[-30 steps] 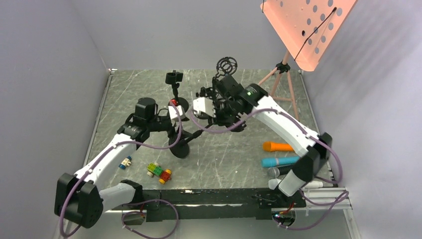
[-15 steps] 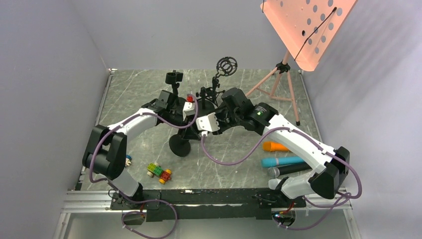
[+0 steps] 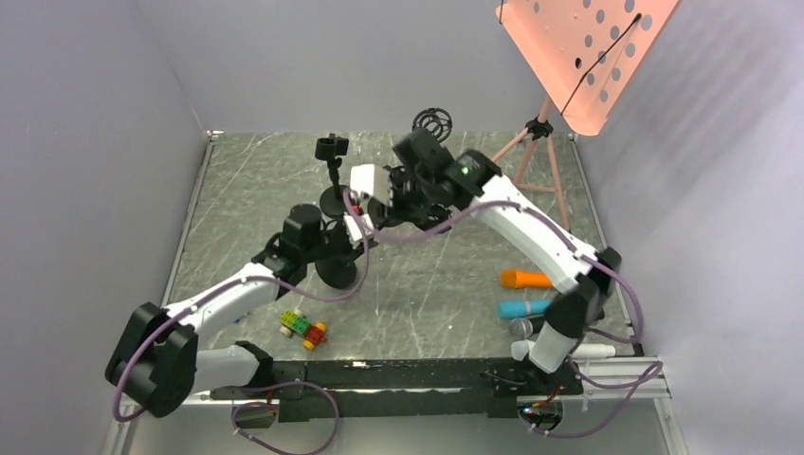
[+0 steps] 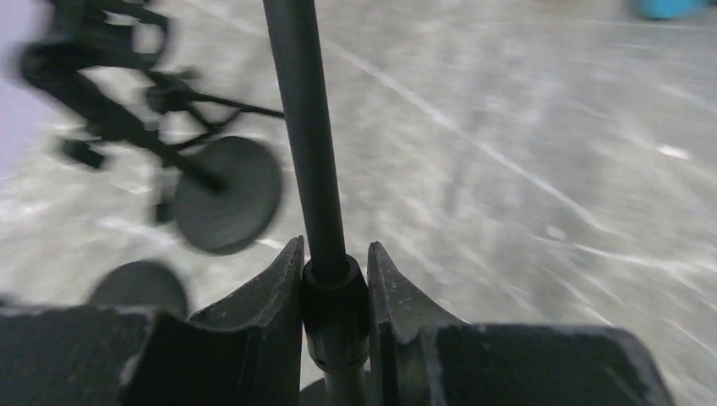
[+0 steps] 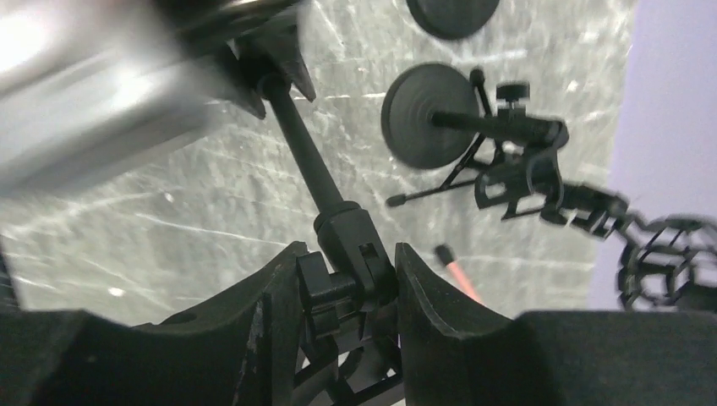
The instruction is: Remove the microphone from the stand
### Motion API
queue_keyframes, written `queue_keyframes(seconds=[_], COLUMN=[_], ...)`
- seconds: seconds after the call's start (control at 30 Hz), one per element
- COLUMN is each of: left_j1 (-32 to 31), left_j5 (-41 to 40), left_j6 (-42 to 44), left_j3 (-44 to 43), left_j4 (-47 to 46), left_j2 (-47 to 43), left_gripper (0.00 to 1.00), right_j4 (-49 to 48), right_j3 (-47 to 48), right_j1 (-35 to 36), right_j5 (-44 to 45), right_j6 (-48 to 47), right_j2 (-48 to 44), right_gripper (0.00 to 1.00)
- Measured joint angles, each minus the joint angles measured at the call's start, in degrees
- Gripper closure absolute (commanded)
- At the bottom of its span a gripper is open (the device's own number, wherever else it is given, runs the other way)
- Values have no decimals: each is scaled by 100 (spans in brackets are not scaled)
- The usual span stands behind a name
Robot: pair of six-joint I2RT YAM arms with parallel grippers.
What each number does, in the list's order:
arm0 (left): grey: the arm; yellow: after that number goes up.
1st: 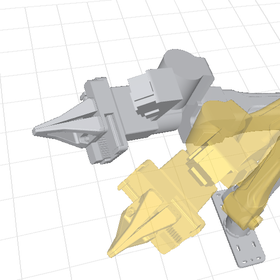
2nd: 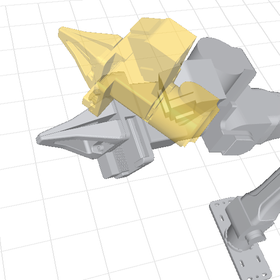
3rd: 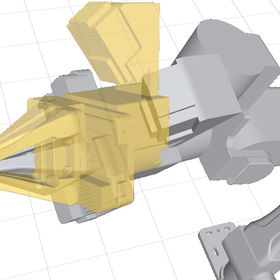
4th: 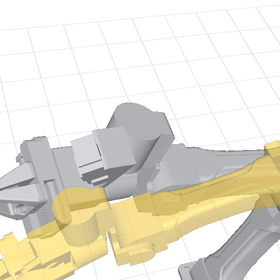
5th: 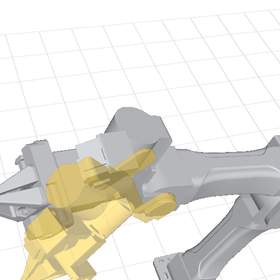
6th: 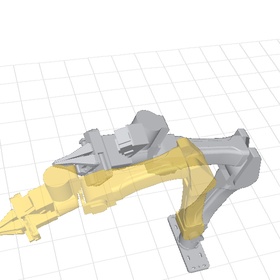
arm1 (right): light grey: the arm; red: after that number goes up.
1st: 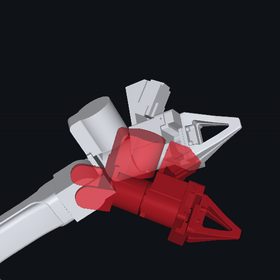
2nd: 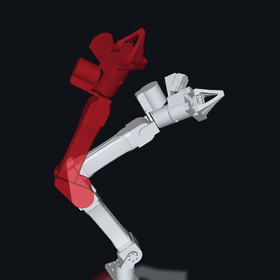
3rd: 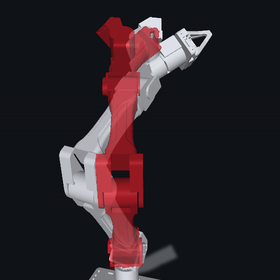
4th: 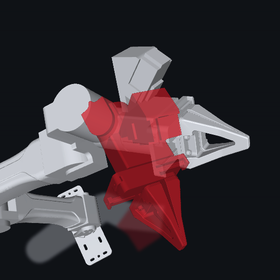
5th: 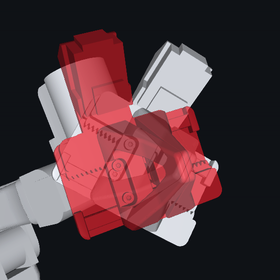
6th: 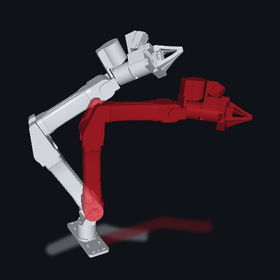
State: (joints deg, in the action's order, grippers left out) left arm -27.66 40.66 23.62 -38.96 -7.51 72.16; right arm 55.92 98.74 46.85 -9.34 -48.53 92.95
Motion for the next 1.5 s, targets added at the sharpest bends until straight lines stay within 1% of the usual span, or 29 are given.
queue_keyframes(seconds=[0.07, 0.13, 0.17, 0.23, 0.3, 0.33, 0.37, 0.4, 0.43, 0.47, 0.5, 0.57, 0.67, 0.7, 0.73, 0.83, 0.97, 1.1, 1.17, 1.23, 1.33, 1.37, 1.4, 1.43, 1.5], left_j1=[-494, -990, -1174, -1392, -1519, -1567, -1593, -1598, -1587, -1565, -1482, -1215, -476, -216, -22, 476, 833, 981, 977, 955, 879, 835, 796, 730, 599], left_j5=[-1504, -2771, -3254, -3803, -4024, -4063, -4068, -4035, -3974, -3797, -3648, -3010, -1788, -1364, -1021, 118, 1373, 2153, 2341, 2455, 2599, 2643, 2680, 2728, 2728], left_j6=[-81, -63, -61, -57, -68, -90, -105, -109, -136, -212, -227, -426, -739, -798, -811, -787, -1104, -1211, -1172, -1088, -1091, -1126, -1150, -1145, -1029], left_j3=[378, 514, 527, 527, 527, 527, 527, 522, 507, 452, 409, 210, -236, -385, -487, -745, -789, -896, -931, -929, -929, -929, -929, -929, -940], left_j4=[-732, -1274, -1458, -1633, -1652, -1609, -1534, -1453, -1360, -1196, -1093, -664, -7, 195, 348, 977, 1141, 1215, 1235, 1235, 1016, 907, 820, 726, 697], left_j2=[-345, -326, -245, -92, 11, 39, 44, 44, 33, 24, -11, -129, -291, -310, -315, -280, 70, 765, 1010, 1158, 1340, 1392, 1432, 1467, 1473], left_gripper=[100, 100, 100, 100, 100, 97, 82, 56, 45, 37, 31, 26, 24, 24, 24, 25, 27, 31, 34, 39, 50, 58, 66, 81, 100], right_j4=[610, 1241, 1429, 1639, 1777, 1849, 1888, 1921, 1952, 1989, 2009, 2017, 1851, 1679, 1580, 1034, 219, -680, -800, -909, -1051, -1095, -1123, -1145, -1139], right_j3=[964, 1788, 2020, 2173, 2173, 2173, 2173, 2173, 2173, 2173, 2173, 2170, 2076, 1910, 1786, 977, -330, -1615, -1792, -1797, -1792, -1790, -1790, -1775, -1694], right_j1=[-164, -417, -540, -852, -1078, -1139, -1161, -1172, -1163, -1152, -1143, -1141, -1169, -1172, -1169, -1080, -629, -33, 94, 140, 138, 138, 138, 138, 136], right_j5=[-20, -140, -227, -540, -831, -949, -1001, -1047, -1049, -1051, -1023, -887, -754, -734, -726, -717, -503, -203, -164, -140, -109, -92, -61, -26, 52], right_j6=[723, 1438, 1709, 2286, 2702, 2861, 2931, 2977, 2994, 2992, 2966, 2820, 2544, 2378, 2275, 1727, 590, -623, -946, -1174, -1338, -1368, -1392, -1397, -1342], right_j2=[568, 1073, 1233, 1447, 1585, 1652, 1681, 1709, 1731, 1735, 1738, 1738, 1685, 1593, 1517, 975, -70, -1145, -1311, -1292, -1231, -1217, -1202, -1180, -1104], right_gripper=[100, 100, 100, 100, 100, 100, 100, 100, 100, 100, 100, 100, 100, 100, 100, 100, 100, 100, 100, 100, 100, 100, 100, 100, 100])
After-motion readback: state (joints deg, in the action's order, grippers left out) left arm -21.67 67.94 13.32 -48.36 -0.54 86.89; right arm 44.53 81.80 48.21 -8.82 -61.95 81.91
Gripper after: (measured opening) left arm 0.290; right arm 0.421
